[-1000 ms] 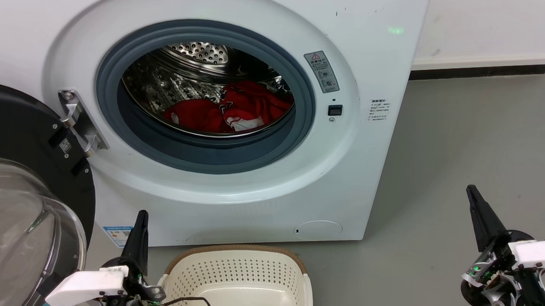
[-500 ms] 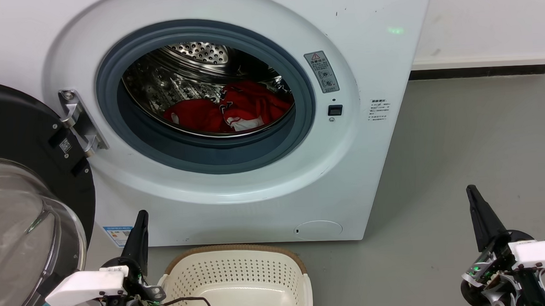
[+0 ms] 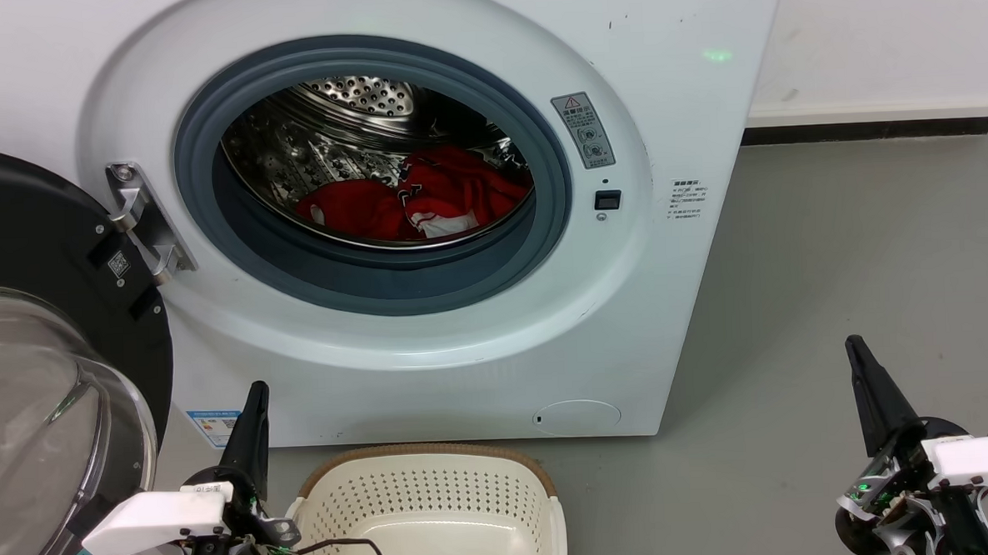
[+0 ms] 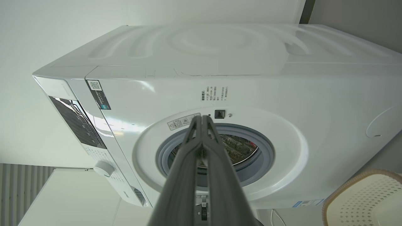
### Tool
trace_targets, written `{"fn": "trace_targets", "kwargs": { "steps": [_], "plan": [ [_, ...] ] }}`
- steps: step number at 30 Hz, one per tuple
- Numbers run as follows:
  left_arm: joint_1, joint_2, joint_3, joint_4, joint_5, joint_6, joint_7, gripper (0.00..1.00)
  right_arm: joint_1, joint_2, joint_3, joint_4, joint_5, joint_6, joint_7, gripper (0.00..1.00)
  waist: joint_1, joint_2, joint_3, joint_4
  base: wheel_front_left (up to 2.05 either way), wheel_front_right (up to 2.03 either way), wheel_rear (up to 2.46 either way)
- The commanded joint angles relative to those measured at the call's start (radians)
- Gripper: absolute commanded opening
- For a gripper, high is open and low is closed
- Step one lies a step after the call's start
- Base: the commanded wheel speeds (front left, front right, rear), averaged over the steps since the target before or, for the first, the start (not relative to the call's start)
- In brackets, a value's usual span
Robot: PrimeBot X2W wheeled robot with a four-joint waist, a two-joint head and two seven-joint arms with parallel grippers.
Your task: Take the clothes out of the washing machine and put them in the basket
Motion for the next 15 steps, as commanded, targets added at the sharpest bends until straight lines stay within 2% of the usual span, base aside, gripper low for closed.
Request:
{"fn": "trace_targets", "kwargs": {
  "steps": [1, 6, 7, 15],
  "plan": [
    [-0.006, -0.001, 0.002, -0.001, -0.003, -0.002, 0.002, 0.00, -0.012, 0.003, 0.000, 0.001, -0.004, 0.000, 0.000, 0.00, 0.0000, 0.0000, 0.000, 0.000, 0.00, 0.00, 0.00],
    [-0.006, -0.001, 0.002, -0.001, -0.003, -0.002, 0.002, 0.00, -0.012, 0.003, 0.000, 0.001, -0.004, 0.000, 0.000, 0.00, 0.0000, 0.0000, 0.000, 0.000, 0.00, 0.00, 0.00],
    [0.000, 0.000, 0.000, 0.000, 0.000, 0.000, 0.000, 1.00, 0.000, 0.000, 0.000, 0.000, 0.000, 0.000, 0.000, 1.00, 0.0000, 0.0000, 0.000, 0.000, 0.00, 0.00, 0.00],
    [0.027, -0.002, -0.005, 0.004, 0.026, 0.001, -0.028, 1.00, 0.027, 0.001, 0.008, 0.018, -0.017, 0.000, -0.027, 1.00, 0.0000, 0.0000, 0.000, 0.000, 0.00, 0.00, 0.00]
  ]
}}
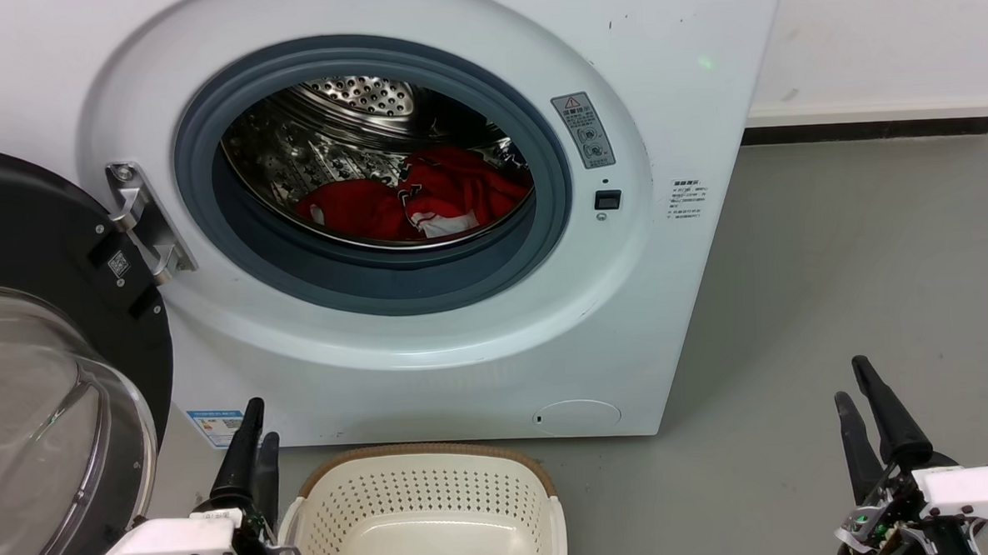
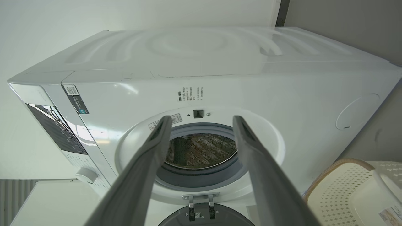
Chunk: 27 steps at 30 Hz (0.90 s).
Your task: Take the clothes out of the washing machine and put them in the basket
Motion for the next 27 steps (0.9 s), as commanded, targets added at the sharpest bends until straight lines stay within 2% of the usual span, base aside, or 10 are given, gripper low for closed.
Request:
{"fn": "trace_targets", "kwargs": {
  "steps": [1, 7, 27],
  "plan": [
    [-0.015, 0.002, 0.006, -0.028, 0.025, 0.001, -0.015, 1.00, -0.015, 0.000, 0.003, -0.020, -0.025, 0.000, -0.014, 1.00, 0.0000, 0.0000, 0.000, 0.000, 0.00, 0.00, 0.00],
    [-0.014, 0.002, 0.007, -0.068, 0.133, 0.018, -0.044, 1.00, -0.008, 0.000, -0.003, -0.058, -0.153, 0.000, -0.043, 1.00, 0.0000, 0.0000, 0.003, 0.000, 0.00, 0.00, 0.00],
    [0.008, 0.002, -0.057, -0.188, 0.538, 0.122, -0.129, 1.00, 0.028, 0.000, 0.039, -0.208, -0.634, 0.000, -0.128, 1.00, 0.0000, 0.0000, 0.011, 0.000, 0.00, 0.00, 0.00]
  ]
}}
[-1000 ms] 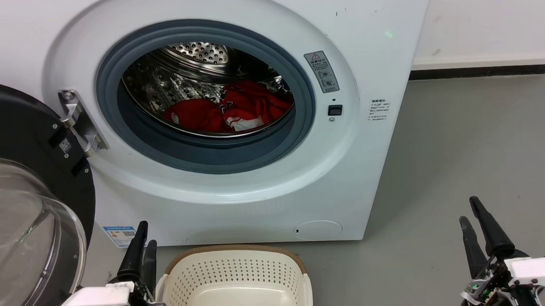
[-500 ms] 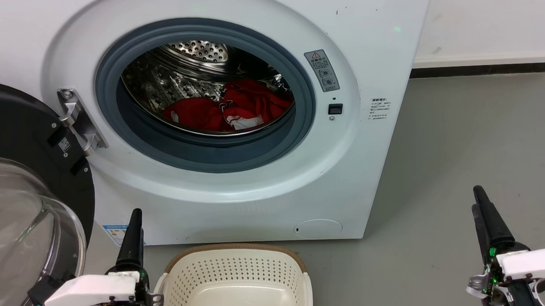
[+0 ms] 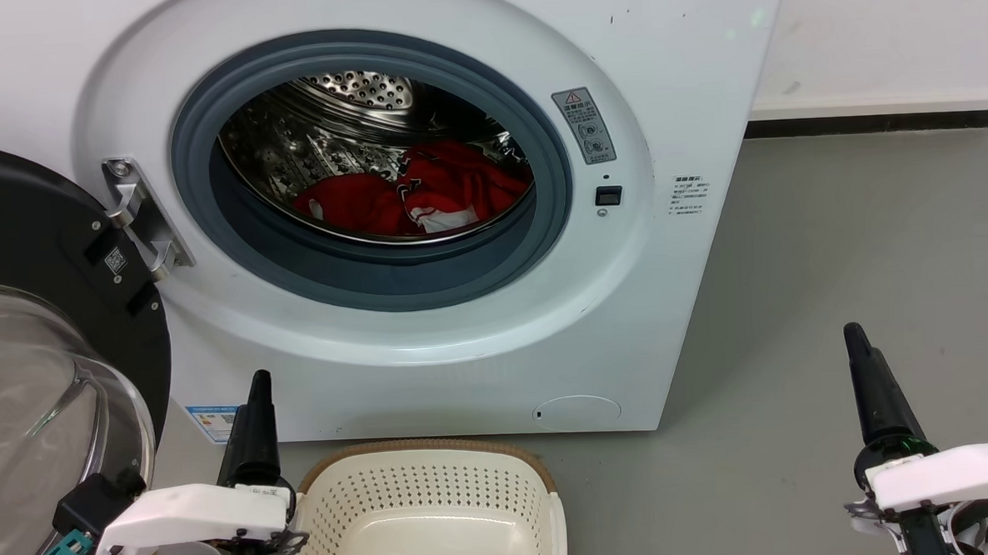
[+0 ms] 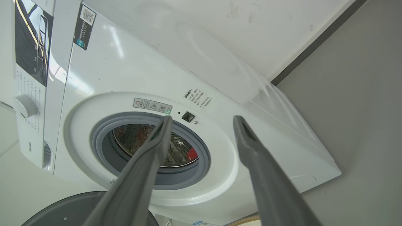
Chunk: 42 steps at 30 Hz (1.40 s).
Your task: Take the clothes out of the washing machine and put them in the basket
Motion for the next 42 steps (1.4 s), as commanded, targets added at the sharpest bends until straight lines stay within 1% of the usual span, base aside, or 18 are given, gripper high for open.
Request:
{"fn": "trace_targets", "kwargs": {
  "steps": [1, 11, 26, 27, 42],
  "plan": [
    [-0.007, 0.002, -0.006, -0.025, 0.039, 0.005, -0.011, 1.00, -0.002, -0.001, 0.004, -0.027, -0.042, 0.000, -0.009, 1.00, 0.0000, 0.0000, 0.000, 0.000, 0.00, 0.00, 0.00],
    [0.007, 0.002, -0.028, -0.057, 0.195, 0.036, -0.046, 1.00, 0.017, -0.001, 0.021, -0.070, -0.228, 0.000, -0.045, 1.00, 0.0000, 0.0000, 0.003, 0.001, 0.00, 0.00, 0.00],
    [0.029, 0.003, -0.048, -0.082, 0.408, 0.042, -0.094, 1.00, 0.043, -0.001, 0.037, -0.115, -0.455, 0.000, -0.092, 1.00, 0.0000, 0.0000, 0.008, -0.001, 0.00, 0.00, 0.00],
    [0.029, 0.003, -0.048, -0.082, 0.408, 0.042, -0.094, 1.00, 0.043, -0.001, 0.037, -0.115, -0.455, 0.000, -0.092, 1.00, 0.0000, 0.0000, 0.008, -0.001, 0.00, 0.00, 0.00],
    [0.049, 0.003, -0.074, -0.089, 0.581, 0.065, -0.134, 1.00, 0.066, -0.001, 0.043, -0.148, -0.654, 0.000, -0.134, 1.00, 0.0000, 0.0000, 0.015, -0.003, 0.00, 0.00, 0.00]
  ]
}}
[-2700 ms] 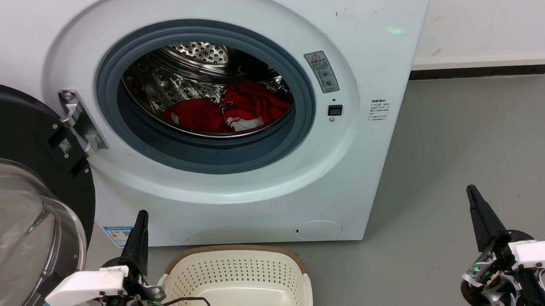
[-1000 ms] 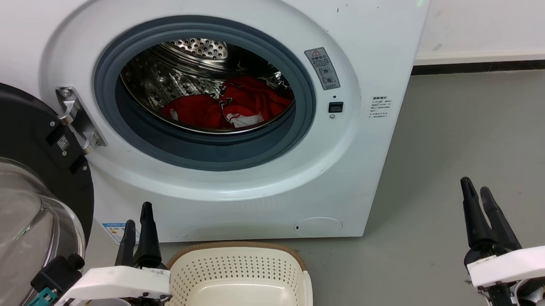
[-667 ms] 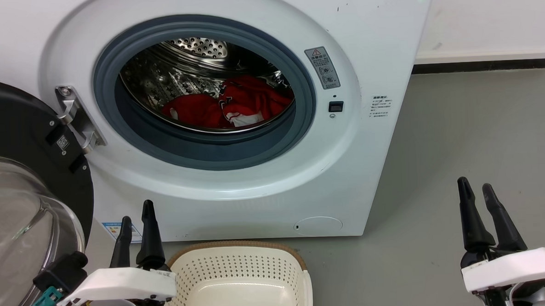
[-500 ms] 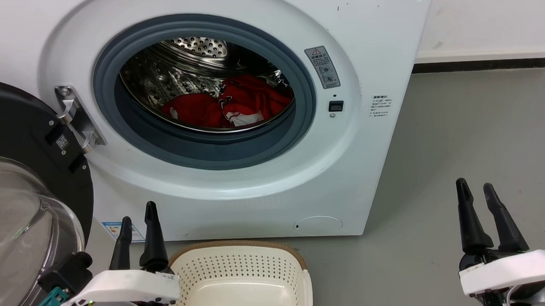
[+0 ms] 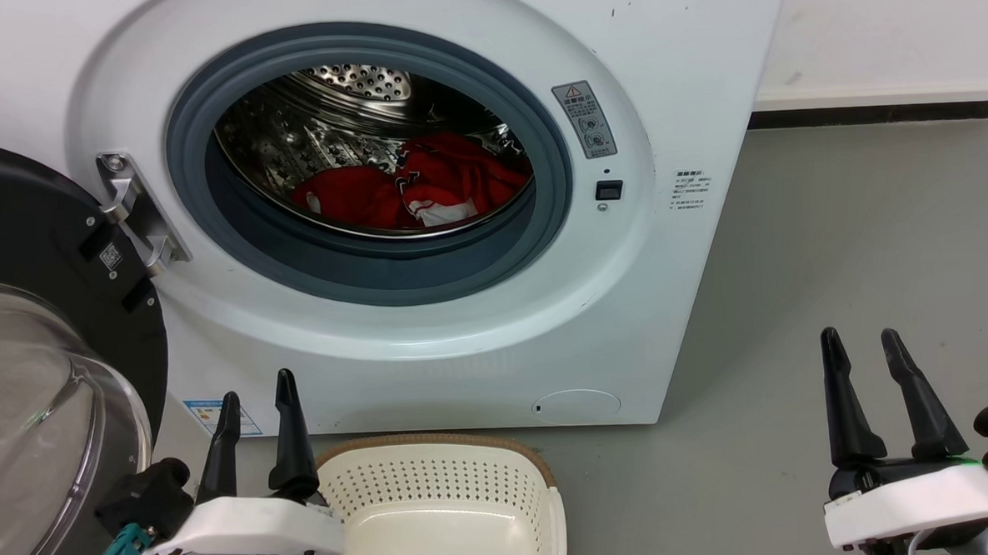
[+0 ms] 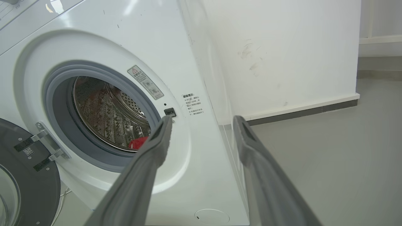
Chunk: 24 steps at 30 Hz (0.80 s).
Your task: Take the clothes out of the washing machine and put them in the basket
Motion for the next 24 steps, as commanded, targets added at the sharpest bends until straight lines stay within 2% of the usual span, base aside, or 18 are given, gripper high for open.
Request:
{"fn": "trace_targets", "kwargs": {
  "steps": [1, 24],
  "plan": [
    [0.006, 0.002, -0.002, -0.013, 0.029, 0.007, -0.009, 1.00, 0.005, -0.001, 0.000, -0.018, -0.035, 0.000, -0.013, 1.00, 0.0000, 0.0000, 0.001, 0.000, 0.00, 0.00, 0.00],
    [0.035, 0.002, -0.002, -0.020, 0.215, 0.008, -0.062, 1.00, 0.041, 0.000, 0.000, -0.062, -0.264, 0.000, -0.065, 1.00, 0.0000, 0.0000, 0.001, -0.003, 0.00, 0.00, 0.00]
  ]
}}
